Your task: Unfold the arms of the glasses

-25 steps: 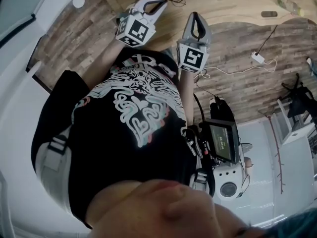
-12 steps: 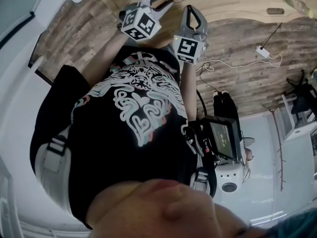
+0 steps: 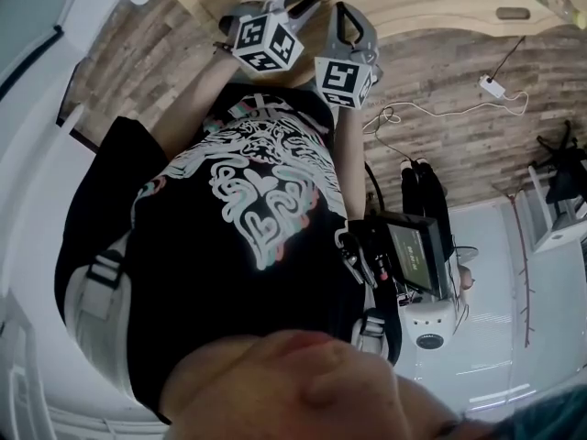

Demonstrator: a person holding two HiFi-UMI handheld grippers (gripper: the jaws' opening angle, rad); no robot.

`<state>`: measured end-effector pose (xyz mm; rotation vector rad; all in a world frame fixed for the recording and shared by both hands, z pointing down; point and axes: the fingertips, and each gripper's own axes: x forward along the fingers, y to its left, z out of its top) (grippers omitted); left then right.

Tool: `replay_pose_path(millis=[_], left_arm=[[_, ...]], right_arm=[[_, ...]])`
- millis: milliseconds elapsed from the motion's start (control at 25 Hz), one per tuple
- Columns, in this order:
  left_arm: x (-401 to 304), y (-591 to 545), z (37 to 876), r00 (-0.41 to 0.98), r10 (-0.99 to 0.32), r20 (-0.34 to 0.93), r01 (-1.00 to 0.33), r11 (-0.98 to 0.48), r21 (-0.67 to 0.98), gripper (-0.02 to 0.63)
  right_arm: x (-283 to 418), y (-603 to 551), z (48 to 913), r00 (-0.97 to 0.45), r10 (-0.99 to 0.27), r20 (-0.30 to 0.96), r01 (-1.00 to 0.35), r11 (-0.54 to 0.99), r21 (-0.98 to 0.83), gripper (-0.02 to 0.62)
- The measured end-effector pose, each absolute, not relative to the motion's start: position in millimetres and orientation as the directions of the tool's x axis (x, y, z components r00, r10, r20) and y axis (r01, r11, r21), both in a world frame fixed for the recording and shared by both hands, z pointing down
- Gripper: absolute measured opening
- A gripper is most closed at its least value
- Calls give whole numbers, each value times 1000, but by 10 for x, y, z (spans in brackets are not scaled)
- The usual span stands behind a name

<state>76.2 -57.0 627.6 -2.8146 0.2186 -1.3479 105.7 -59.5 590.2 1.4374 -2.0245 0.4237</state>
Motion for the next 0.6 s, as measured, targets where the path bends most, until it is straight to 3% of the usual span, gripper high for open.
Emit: replay_pose_path(millis=[600], left_arm=[[711, -539, 6351, 559, -119, 821, -79, -993, -90, 40]], right_arm=[[793, -583, 6040, -267, -690, 673, -903, 423, 75, 0]])
